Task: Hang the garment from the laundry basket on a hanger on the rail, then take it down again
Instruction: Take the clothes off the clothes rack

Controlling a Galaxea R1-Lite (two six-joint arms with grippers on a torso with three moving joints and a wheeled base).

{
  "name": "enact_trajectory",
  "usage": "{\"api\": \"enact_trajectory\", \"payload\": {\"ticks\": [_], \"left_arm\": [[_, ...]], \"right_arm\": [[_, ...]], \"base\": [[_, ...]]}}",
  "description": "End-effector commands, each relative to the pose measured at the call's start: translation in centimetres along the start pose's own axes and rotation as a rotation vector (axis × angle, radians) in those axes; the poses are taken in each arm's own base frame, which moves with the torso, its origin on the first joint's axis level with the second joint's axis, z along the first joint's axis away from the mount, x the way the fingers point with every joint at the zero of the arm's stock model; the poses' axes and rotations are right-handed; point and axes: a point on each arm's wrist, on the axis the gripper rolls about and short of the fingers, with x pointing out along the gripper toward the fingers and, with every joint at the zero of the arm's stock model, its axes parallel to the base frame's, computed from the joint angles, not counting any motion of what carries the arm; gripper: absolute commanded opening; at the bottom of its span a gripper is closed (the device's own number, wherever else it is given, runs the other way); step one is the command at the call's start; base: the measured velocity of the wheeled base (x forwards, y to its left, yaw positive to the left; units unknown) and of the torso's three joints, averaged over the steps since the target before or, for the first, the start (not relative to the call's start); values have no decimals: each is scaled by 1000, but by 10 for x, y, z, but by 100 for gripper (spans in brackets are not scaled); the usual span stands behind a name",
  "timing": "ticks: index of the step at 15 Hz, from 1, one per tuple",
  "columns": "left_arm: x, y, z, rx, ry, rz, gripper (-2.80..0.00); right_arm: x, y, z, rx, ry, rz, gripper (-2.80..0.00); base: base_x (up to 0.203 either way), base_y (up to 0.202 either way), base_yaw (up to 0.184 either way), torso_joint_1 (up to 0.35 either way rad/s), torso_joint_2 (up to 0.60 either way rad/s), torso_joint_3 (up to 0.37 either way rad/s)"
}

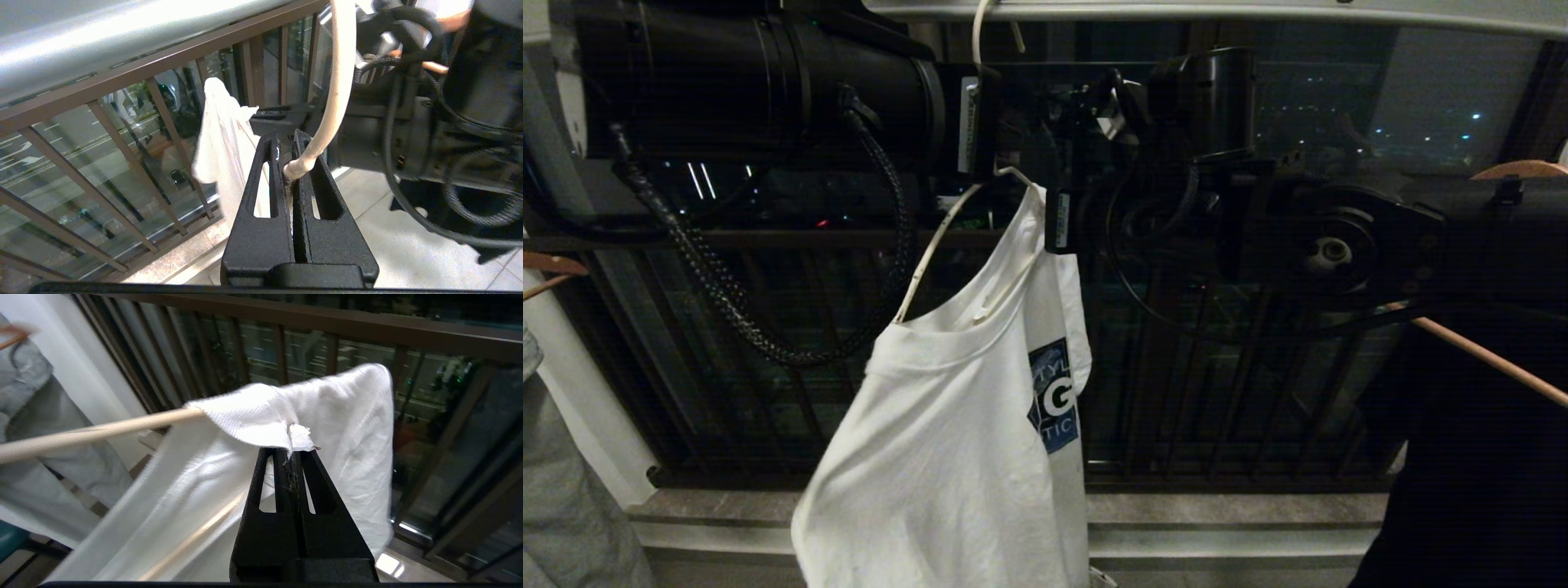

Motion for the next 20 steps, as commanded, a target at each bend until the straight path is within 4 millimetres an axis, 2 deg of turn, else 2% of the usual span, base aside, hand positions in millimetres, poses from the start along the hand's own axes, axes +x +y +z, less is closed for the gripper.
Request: {"api": "enact_trajectory", "payload": {"ticks": [1,6,12,20], "left_arm": [[0,0,0,0,-1,1,-280],[-1,0,0,0,1,1,-280],[-2,0,0,0,0,1,-280],[-2,0,0,0,1,1,-280]], "right_arm": [[6,-8,-3,4,9,-23,-280],[7,-27,0,9,2,-67,-280],[17,-33,-9,8,25,-83,-280],[18,-38,-5,10,11,-93,-280]], "base": [[0,0,0,0,0,0],[0,0,0,0,0,0],[0,0,0,0,0,0],[0,0,0,0,0,0]]}}
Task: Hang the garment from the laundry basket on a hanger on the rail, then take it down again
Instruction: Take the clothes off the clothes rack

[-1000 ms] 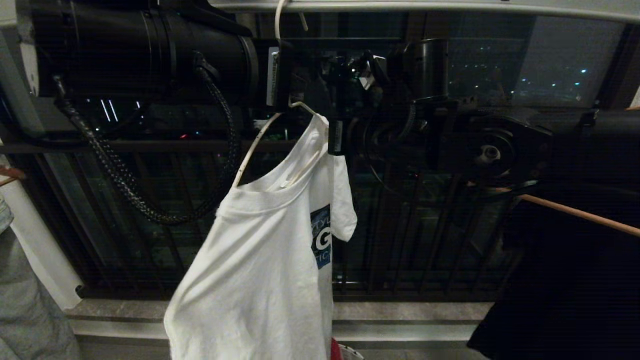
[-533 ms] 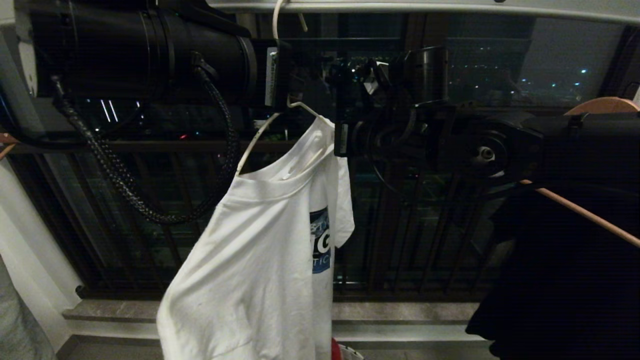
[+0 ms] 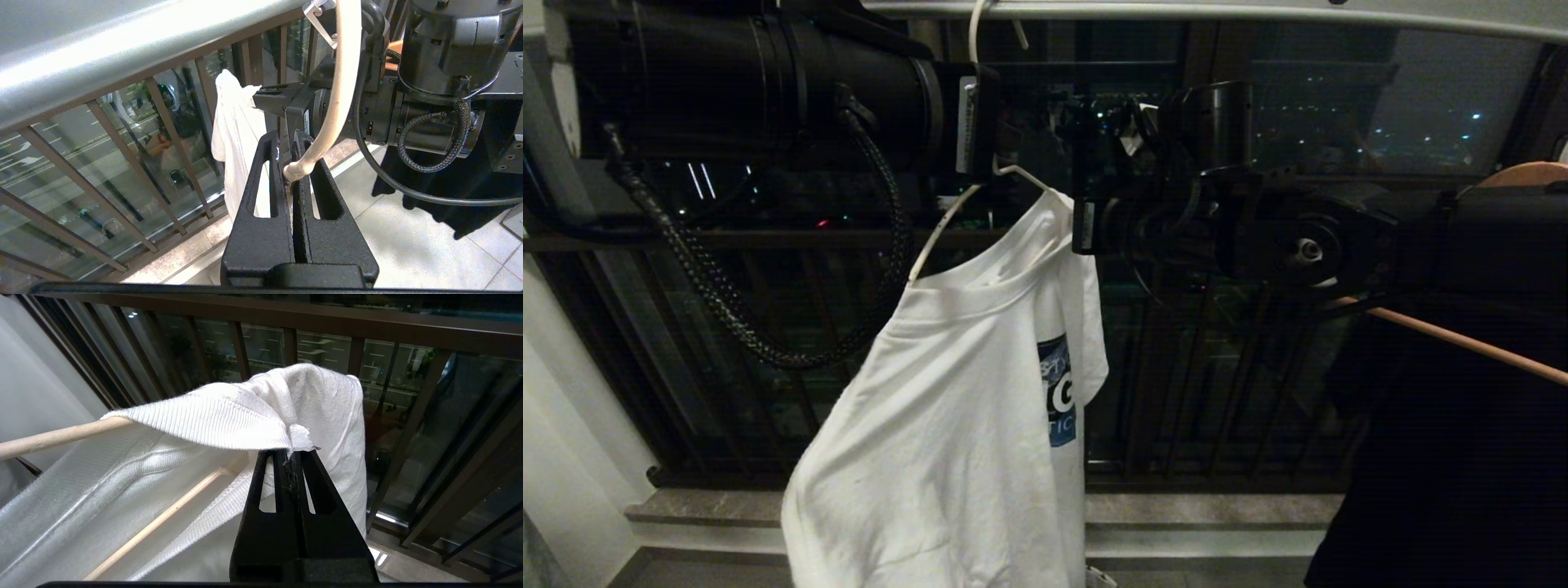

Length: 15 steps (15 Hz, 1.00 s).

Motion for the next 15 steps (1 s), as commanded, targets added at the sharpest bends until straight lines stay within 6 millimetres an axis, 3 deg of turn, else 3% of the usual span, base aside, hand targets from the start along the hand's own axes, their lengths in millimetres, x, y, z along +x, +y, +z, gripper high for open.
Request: {"api": "enact_trajectory", "payload": {"ticks": [1,5,6,12,15], "left_arm": [[0,0,0,0,1,1,-280],[1,0,-1,0,6,1,-280],[1,0,-1,0,7,2,-280],[4,0,-3,-1,19,2,-280],[5,0,-6,-1,27,2,-280]], "right_arm": [[-1,0,2,2,-5,-1,-280],[-18,4,16,6,-37,15,-280],[-23,9,18,7,-39,26,0],[-75,34,21,72,-17,112,0],[-105,36,19,97,9,134,0]], "base": [[0,0,0,0,0,0],[0,0,0,0,0,0],[0,0,0,0,0,0],[0,0,0,0,0,0],[0,0,0,0,0,0]]}}
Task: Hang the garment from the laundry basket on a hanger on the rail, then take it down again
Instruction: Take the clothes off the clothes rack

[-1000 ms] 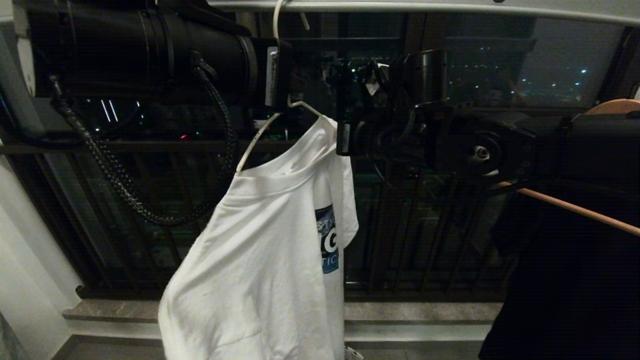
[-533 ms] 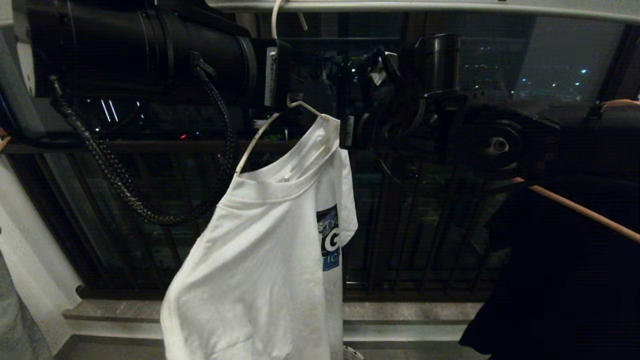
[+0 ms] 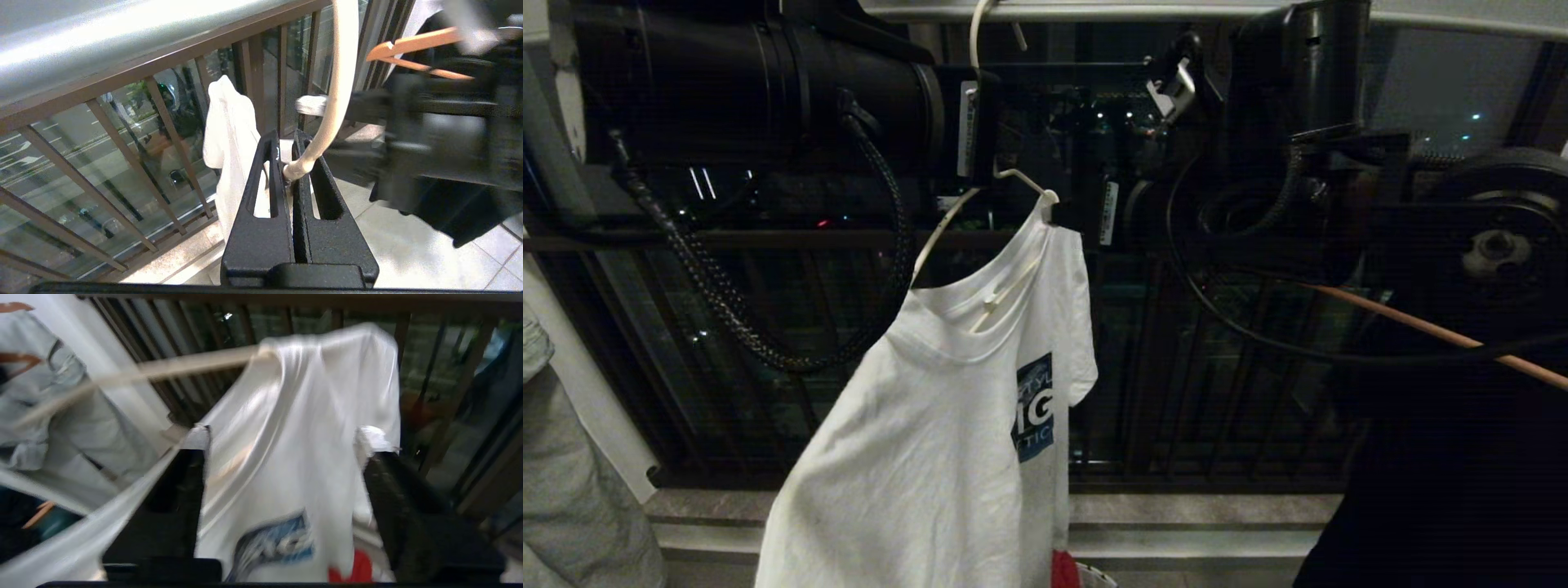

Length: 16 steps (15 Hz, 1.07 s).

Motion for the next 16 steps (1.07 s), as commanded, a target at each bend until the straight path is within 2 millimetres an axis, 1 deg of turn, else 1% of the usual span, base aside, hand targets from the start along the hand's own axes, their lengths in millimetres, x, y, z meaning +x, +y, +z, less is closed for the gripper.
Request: {"api": "enact_trajectory", "payload": {"ticks": [1,2,4,5,10,16], "left_arm": [[2,0,-4,1,19,1,-280],[2,0,-4,1,19,1,-280],[2,0,-4,1,17,1,-280],[3,0,-4,1,19,1,-280],[9,2,-7,-3,30,11,-280],[10,6,-7,-4,33,20,-280]], "right_arm": [[-37,9,3,19,4,33,0],[-45,12,-2,21,35,43,0],[-51,12,-7,32,63,38,0],[-53,11,-10,50,75,36,-280],[-70,33,-32,32,166,87,-280],[-68,23,-36,34,169,38,-280]], "base": [[0,0,0,0,0,0],[0,0,0,0,0,0],[0,0,0,0,0,0],[0,0,0,0,0,0],[0,0,0,0,0,0],[0,0,0,0,0,0]]}}
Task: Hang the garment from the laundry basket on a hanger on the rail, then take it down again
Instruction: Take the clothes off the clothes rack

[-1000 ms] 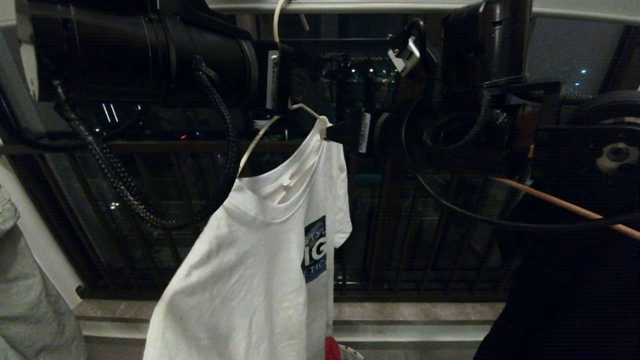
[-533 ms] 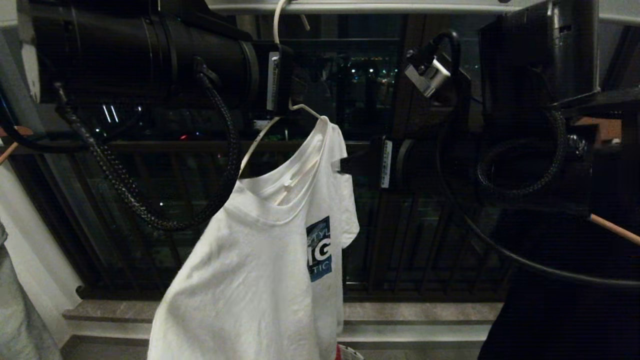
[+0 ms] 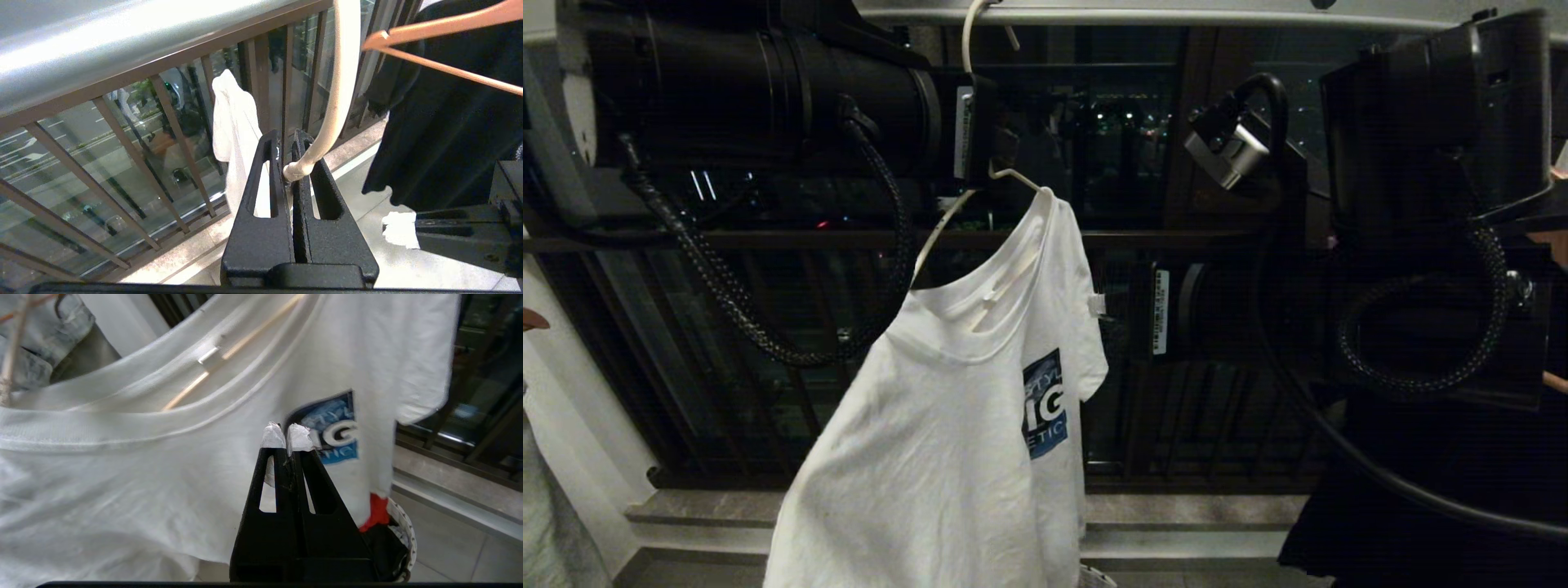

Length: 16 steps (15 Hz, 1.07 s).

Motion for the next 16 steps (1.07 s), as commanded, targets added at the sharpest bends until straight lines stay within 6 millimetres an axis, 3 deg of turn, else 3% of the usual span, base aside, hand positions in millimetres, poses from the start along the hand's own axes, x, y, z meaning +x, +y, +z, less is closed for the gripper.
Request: {"api": "enact_trajectory", "payload": {"ticks": [1,7,12,13,16], "left_arm": [[3,1,-2,1,9,1,-280],[3,1,-2,1,11,-2,-280],[6,0,-4,1,20,-2,-280],[6,0,-4,1,20,-2,-280],[6,0,-5,1,25,-3,-280]], "right_arm": [[1,-6,0,7,-1,-21,-280],[34,-41,10,22,-72,-119,-280],[58,-37,28,29,-132,-104,-280],[61,-35,34,29,-148,-98,0],[76,-31,42,27,-168,-92,0]], "base": [[0,0,0,0,0,0],[0,0,0,0,0,0],[0,0,0,0,0,0],[0,0,0,0,0,0],[0,0,0,0,0,0]]}}
